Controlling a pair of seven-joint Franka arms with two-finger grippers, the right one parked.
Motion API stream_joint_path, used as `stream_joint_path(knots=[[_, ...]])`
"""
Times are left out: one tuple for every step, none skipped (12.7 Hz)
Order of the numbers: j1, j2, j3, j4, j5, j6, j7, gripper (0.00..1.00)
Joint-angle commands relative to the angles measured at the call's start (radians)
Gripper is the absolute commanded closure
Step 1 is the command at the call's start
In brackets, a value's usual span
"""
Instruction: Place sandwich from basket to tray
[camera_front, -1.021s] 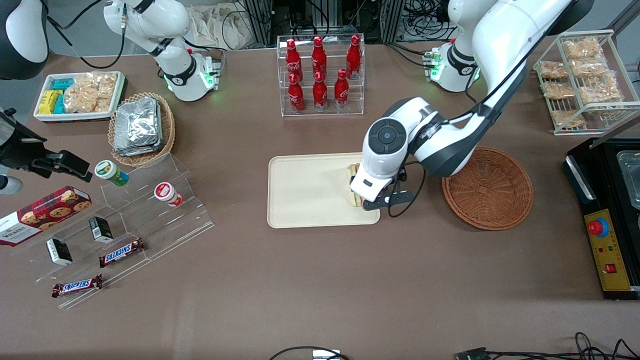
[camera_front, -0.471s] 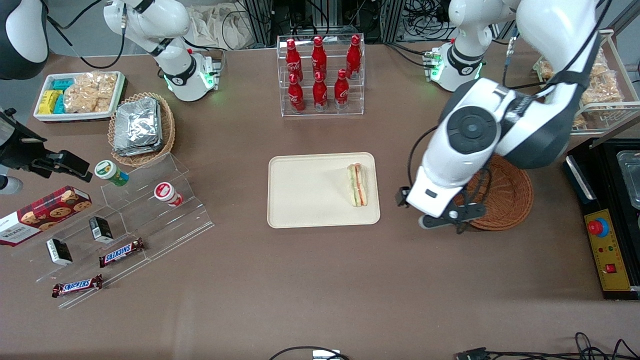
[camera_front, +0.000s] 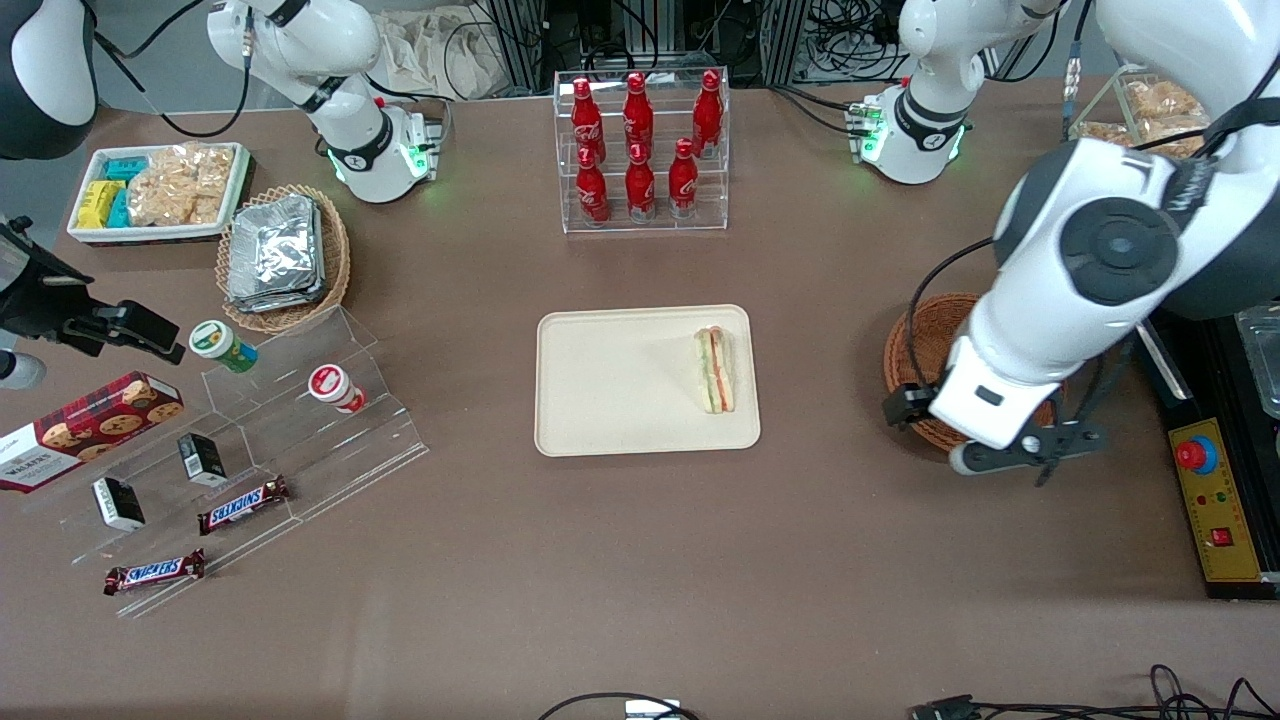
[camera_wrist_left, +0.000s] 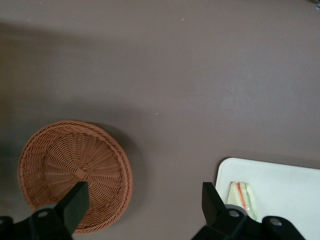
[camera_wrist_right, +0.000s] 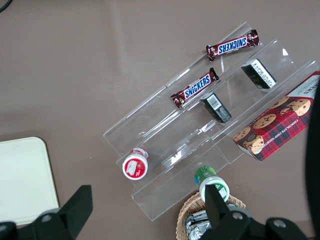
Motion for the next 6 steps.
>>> stream_joint_path(knots=[[-0.165, -0.127, 0.286, -0.03, -0.146, -0.025, 0.133, 0.0], [-0.219, -0.156, 0.382, -0.05, -0.162, -0.028, 0.166, 0.0], [-0.247, -0.181, 0.44, -0.067, -0.182, -0.033, 0.178, 0.0], [-0.247, -0.211, 0.46, -0.096, -0.185, -0.033, 0.204, 0.0], [-0.239, -0.239, 0.481, -0.134, -0.184, -0.024, 0.244, 0.0], [-0.239, -0.248, 0.523, -0.15, -0.187, -0.015, 0.296, 0.0]])
